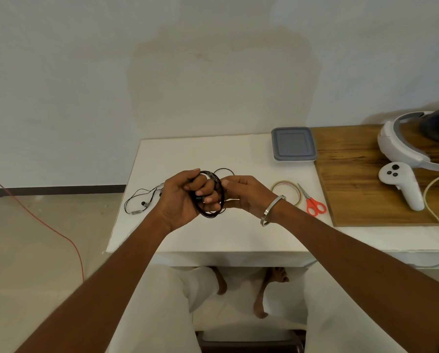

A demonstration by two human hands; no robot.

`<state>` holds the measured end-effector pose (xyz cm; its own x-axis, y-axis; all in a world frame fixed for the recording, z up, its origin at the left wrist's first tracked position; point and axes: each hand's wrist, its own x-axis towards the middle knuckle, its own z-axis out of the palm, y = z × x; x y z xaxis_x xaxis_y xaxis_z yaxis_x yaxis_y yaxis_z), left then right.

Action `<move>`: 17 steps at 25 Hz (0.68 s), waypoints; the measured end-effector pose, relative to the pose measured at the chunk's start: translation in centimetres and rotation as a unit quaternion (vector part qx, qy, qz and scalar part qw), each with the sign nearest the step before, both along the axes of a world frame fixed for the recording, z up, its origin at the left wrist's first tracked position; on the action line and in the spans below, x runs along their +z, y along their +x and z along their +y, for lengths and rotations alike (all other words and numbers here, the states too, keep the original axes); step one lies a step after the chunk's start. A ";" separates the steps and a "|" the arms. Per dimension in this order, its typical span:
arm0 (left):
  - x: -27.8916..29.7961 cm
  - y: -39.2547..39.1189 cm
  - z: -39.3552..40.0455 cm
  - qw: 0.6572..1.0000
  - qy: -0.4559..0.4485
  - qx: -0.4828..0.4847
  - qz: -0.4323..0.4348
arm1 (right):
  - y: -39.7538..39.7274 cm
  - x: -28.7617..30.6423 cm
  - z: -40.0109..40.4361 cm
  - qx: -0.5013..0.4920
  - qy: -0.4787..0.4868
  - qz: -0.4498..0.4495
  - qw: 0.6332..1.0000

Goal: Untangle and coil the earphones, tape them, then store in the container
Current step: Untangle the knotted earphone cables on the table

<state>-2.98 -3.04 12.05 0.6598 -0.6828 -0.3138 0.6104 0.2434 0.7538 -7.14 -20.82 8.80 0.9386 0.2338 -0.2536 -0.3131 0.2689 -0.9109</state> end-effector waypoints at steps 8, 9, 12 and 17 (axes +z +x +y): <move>-1.4 0.9 0.5 0.999 0.042 0.017 -0.008 | -0.1 -0.6 0.1 0.003 -0.111 -0.036 0.993; -1.6 1.0 0.6 0.998 0.056 0.024 -0.009 | -0.1 -0.6 0.0 0.006 -0.118 -0.039 0.992; -2.0 1.1 0.8 0.996 0.078 0.038 -0.008 | -0.2 -0.7 0.1 0.010 -0.124 -0.039 0.991; -2.6 0.9 0.0 0.993 0.105 0.055 -0.009 | 0.0 -1.3 0.4 -0.013 -0.114 -0.025 0.993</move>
<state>-2.13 -3.07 9.47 0.7334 -0.5267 -0.4298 0.5754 0.1443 0.8050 -7.16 -20.46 7.48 0.9563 0.1520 -0.2497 -0.2612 0.0613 -0.9633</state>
